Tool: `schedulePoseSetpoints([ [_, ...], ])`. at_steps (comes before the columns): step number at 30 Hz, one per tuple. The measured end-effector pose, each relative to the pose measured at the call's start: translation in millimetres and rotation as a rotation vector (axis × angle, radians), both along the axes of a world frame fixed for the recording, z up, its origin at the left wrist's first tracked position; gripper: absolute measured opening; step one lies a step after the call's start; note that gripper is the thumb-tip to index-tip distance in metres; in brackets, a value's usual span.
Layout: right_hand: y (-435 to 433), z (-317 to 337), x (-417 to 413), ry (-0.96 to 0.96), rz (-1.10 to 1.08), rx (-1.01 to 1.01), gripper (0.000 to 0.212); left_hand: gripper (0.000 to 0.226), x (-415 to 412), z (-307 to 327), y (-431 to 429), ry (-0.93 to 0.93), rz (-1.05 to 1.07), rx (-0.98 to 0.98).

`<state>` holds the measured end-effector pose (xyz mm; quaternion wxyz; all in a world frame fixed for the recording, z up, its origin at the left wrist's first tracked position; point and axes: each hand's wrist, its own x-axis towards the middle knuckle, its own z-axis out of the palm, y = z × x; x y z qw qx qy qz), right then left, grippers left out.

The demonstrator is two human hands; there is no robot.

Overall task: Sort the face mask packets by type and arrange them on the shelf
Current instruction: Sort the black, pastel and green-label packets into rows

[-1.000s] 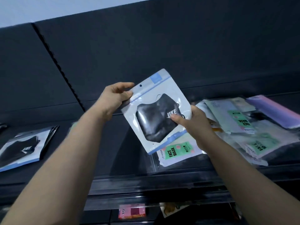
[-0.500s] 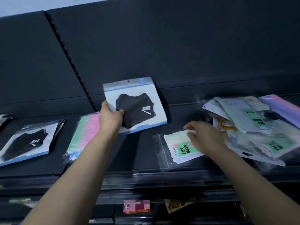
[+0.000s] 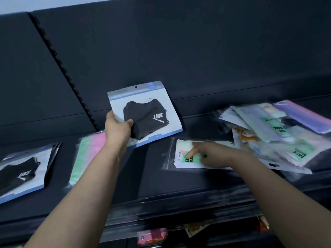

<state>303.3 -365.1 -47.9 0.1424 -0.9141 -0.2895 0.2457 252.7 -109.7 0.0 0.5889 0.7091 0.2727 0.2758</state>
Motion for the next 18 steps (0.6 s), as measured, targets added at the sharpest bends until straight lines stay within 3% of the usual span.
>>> schedulePoseSetpoints([
  [3, 32, -5, -11, -0.186, 0.025, -0.099, 0.044, 0.032, -8, 0, 14, -0.006, 0.018, -0.007],
  [5, 60, -8, -18, -0.258, -0.017, -0.022, 0.045, 0.03, -19, -3, 24, 0.011, 0.028, 0.016],
  [7, 72, -4, -20, -0.222, 0.025, 0.042, 0.048, 0.031, -33, -2, 40, 0.036, 0.052, 0.042],
  [11, 81, 1, -23, -0.078, 0.183, -0.045, 0.06, 0.038, -62, -3, 86, 0.145, 0.079, 0.058],
  [15, 125, -10, -39, -0.227, -0.006, 0.011, 0.059, 0.043, -88, -21, 125, 0.217, 0.078, -0.022],
  [18, 157, -17, -44, -0.428, -0.125, 0.035, 0.063, 0.065, -113, -26, 171, 0.199, 0.142, -0.07],
])
